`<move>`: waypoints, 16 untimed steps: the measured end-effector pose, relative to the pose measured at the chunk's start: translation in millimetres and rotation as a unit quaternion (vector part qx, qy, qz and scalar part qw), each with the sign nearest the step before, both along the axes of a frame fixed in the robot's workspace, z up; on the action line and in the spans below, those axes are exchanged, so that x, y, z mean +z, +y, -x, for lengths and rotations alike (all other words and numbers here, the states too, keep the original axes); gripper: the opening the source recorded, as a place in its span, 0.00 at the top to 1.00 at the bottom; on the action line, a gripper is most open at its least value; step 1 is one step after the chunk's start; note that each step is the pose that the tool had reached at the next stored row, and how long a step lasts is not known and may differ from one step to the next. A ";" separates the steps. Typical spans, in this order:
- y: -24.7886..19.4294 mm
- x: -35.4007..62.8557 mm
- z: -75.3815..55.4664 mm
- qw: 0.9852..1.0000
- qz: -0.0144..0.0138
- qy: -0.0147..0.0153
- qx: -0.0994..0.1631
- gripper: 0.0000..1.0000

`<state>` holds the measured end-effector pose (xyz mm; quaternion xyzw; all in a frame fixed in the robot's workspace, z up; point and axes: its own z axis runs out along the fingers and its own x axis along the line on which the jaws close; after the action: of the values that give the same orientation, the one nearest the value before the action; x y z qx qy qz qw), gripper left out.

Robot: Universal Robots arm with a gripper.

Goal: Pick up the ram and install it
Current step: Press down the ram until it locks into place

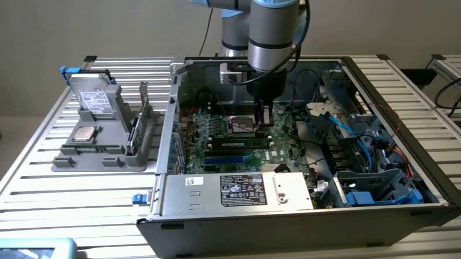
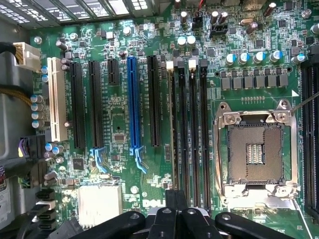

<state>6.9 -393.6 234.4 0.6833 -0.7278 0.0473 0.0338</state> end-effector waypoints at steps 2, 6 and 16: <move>0.0 -0.6 0.0 1.000 0.000 0.000 0.000 0.89; 0.0 -1.2 0.1 1.000 0.000 0.000 0.000 0.89; 1.4 -2.5 1.6 1.000 0.000 0.000 0.009 0.89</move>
<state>5.2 -392.2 231.9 0.6897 -0.7217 0.0477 0.0333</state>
